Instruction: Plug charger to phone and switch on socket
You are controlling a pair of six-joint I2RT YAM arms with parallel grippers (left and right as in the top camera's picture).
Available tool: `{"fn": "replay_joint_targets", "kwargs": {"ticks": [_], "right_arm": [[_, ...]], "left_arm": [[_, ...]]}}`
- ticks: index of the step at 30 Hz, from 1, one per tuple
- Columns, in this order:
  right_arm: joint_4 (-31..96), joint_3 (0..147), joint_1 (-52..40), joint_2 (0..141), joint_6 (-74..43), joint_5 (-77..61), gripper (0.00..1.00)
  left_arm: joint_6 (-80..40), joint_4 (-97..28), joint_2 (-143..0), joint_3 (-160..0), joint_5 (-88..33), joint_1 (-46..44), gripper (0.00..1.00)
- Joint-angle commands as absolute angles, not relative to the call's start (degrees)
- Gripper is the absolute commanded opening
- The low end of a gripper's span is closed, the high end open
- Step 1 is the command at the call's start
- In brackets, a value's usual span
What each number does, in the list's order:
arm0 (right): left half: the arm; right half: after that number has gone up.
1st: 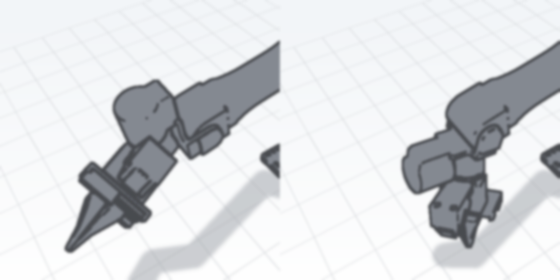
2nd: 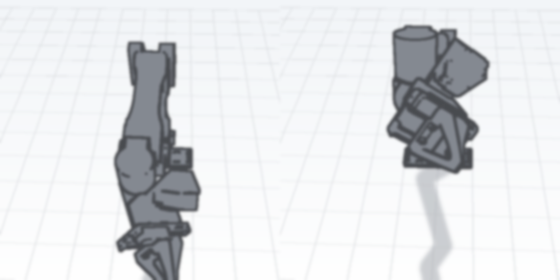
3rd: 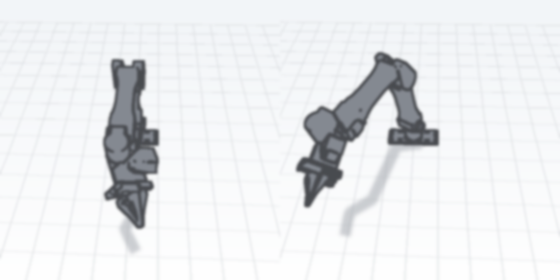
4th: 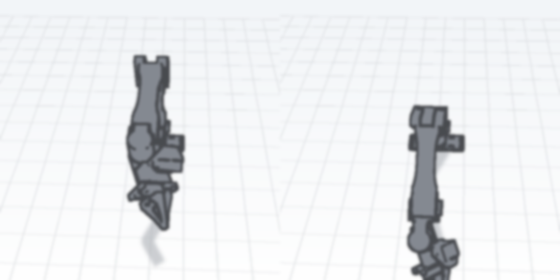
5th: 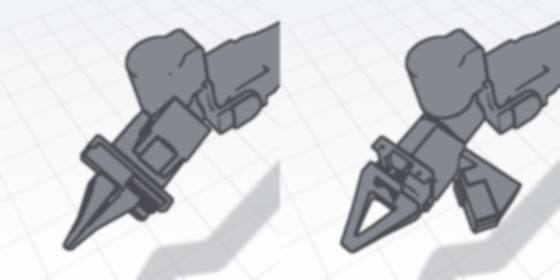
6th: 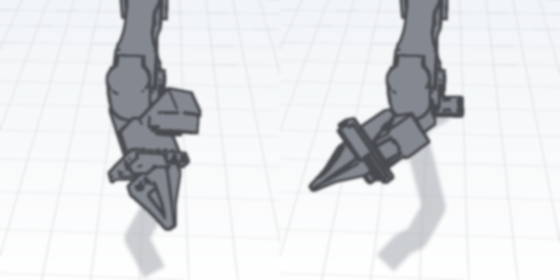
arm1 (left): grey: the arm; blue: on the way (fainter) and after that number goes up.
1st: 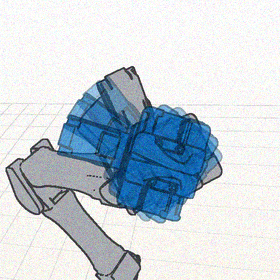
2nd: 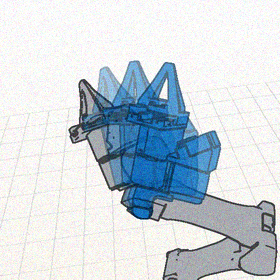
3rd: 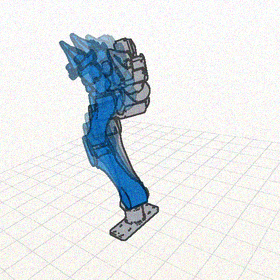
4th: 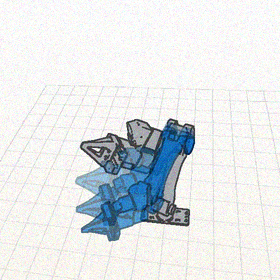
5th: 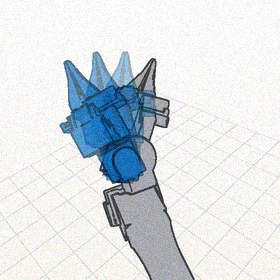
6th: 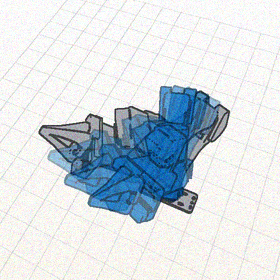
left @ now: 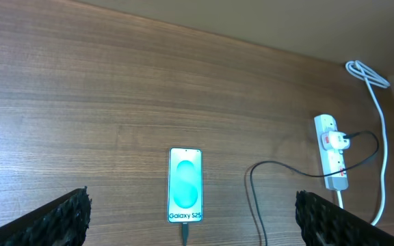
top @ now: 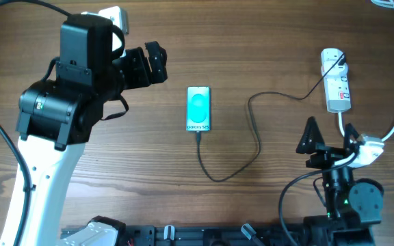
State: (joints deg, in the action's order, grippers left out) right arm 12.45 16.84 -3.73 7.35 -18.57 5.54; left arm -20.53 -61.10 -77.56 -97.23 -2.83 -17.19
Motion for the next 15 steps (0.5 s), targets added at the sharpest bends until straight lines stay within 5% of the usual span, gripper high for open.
{"fn": "replay_joint_targets", "kwargs": {"ticks": [1, 15], "right_arm": [[8.9, 12.8, -4.0, 5.3, -16.6, 3.4, 1.00], [0.7, 5.0, -4.0, 0.2, -14.3, 3.3, 1.00]], "left_arm": [[-21.3, -60.9, -76.9, -97.0, -2.2, -16.9, 1.00], [-21.3, -60.9, -76.9, -97.0, -2.2, -16.9, 1.00]]}}
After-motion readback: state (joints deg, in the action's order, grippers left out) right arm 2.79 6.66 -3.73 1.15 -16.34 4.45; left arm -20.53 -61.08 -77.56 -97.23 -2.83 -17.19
